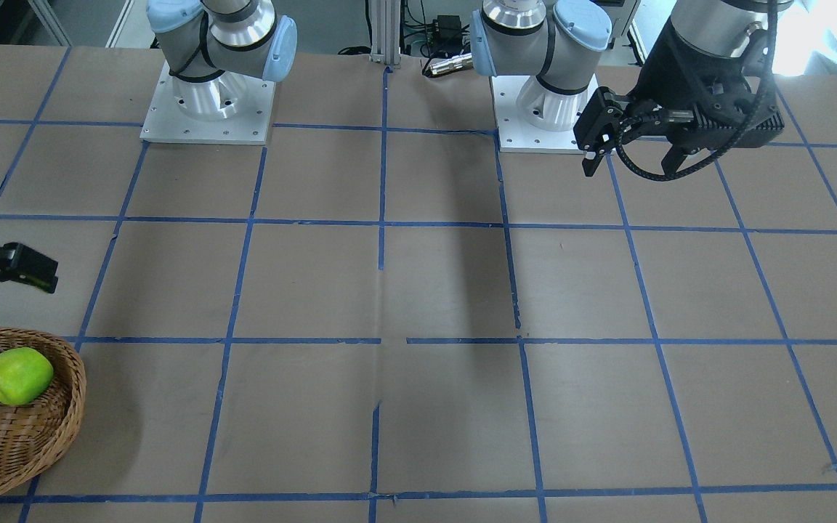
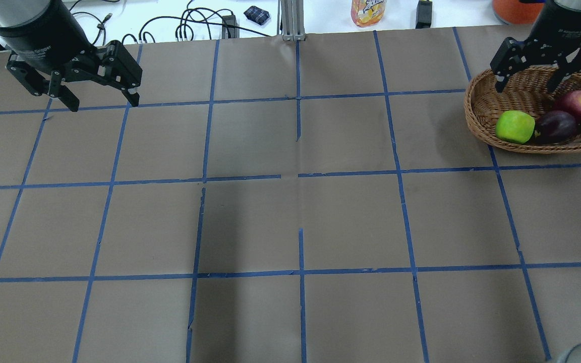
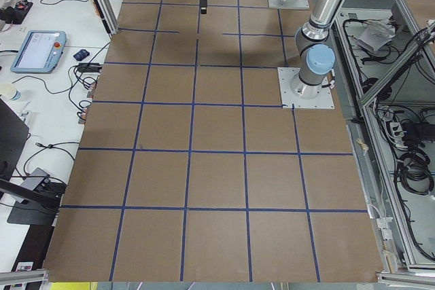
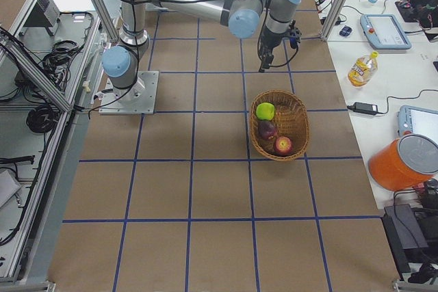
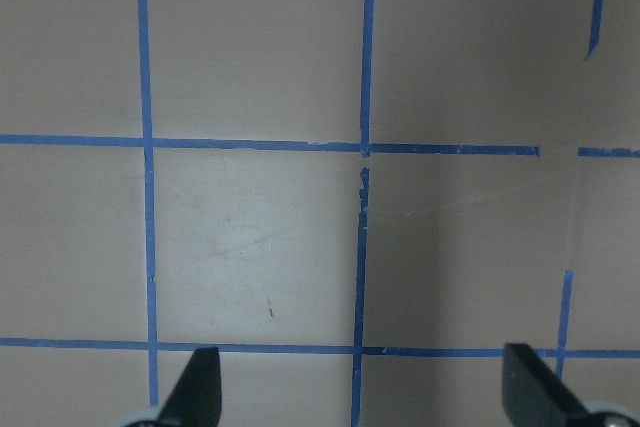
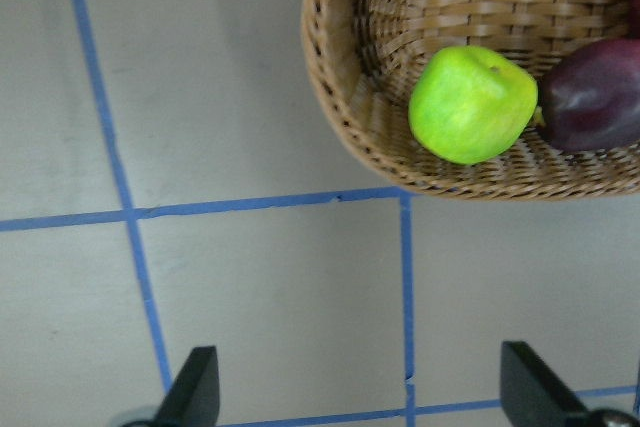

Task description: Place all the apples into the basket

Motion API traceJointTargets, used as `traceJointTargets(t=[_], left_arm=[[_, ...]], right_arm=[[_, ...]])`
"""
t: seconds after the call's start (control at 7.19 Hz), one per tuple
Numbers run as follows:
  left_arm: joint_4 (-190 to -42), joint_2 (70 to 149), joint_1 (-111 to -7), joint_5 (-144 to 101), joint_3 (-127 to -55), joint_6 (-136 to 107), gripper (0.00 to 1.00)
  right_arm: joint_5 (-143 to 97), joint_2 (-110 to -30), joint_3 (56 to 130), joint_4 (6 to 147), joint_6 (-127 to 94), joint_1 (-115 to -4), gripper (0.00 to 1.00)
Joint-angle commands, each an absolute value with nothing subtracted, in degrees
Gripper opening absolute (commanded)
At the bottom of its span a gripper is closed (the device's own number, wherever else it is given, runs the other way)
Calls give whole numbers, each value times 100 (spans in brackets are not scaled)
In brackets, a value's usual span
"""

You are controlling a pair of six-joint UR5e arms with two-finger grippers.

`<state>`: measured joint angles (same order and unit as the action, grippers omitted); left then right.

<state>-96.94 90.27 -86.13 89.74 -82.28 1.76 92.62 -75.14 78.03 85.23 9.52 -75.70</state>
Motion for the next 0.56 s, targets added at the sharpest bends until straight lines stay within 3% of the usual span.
traceJointTargets(t=[0.0, 0.42], left_arm=[[-9712, 9009, -8613, 8982, -8218, 176, 100], [-9791, 9009, -8596, 9194, -8209, 185, 100]], right_arm=[[8930, -8171, 7883, 7982, 161, -8328, 100], [8948, -8420, 8128, 7963, -570, -8973, 100]])
